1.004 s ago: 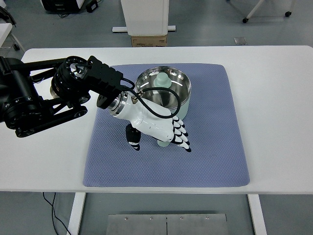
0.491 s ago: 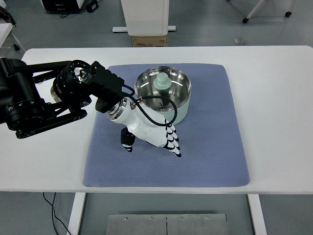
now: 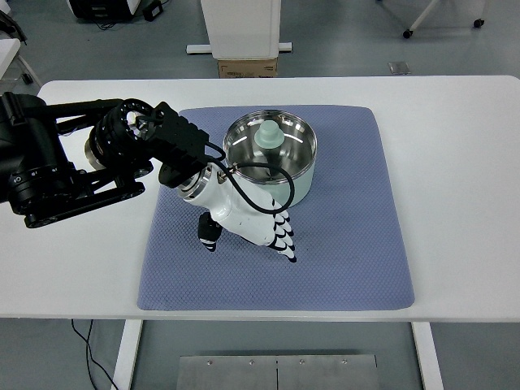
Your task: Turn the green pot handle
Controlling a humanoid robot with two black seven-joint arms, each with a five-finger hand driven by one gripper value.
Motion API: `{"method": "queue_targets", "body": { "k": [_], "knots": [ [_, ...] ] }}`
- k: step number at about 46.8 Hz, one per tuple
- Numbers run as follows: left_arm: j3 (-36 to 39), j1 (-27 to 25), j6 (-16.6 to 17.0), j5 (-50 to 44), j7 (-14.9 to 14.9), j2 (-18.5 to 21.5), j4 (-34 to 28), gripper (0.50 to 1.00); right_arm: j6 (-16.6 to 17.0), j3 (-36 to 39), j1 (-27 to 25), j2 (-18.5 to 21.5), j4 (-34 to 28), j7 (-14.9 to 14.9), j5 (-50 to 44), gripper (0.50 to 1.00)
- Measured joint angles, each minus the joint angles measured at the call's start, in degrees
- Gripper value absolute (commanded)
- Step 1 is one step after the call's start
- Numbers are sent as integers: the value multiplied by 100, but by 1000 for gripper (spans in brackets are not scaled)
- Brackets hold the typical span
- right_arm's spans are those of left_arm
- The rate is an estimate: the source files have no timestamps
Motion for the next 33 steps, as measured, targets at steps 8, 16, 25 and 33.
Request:
{"method": "queue_targets", "body": {
  "k": [8,16,25,33],
  "knots": [
    [46,-60,0,98,1,34,-23,1000,2,0,0,0,0,0,0,1000],
    [157,-179,0,108,0,78,-25,1000,2,0,0,0,0,0,0,1000],
    [344,-339,0,130,0,218,-40,1000,2,0,0,0,0,0,0,1000],
    [502,-448,1,225,0,300,-129,1000,2,0,0,0,0,0,0,1000]
  ]
}}
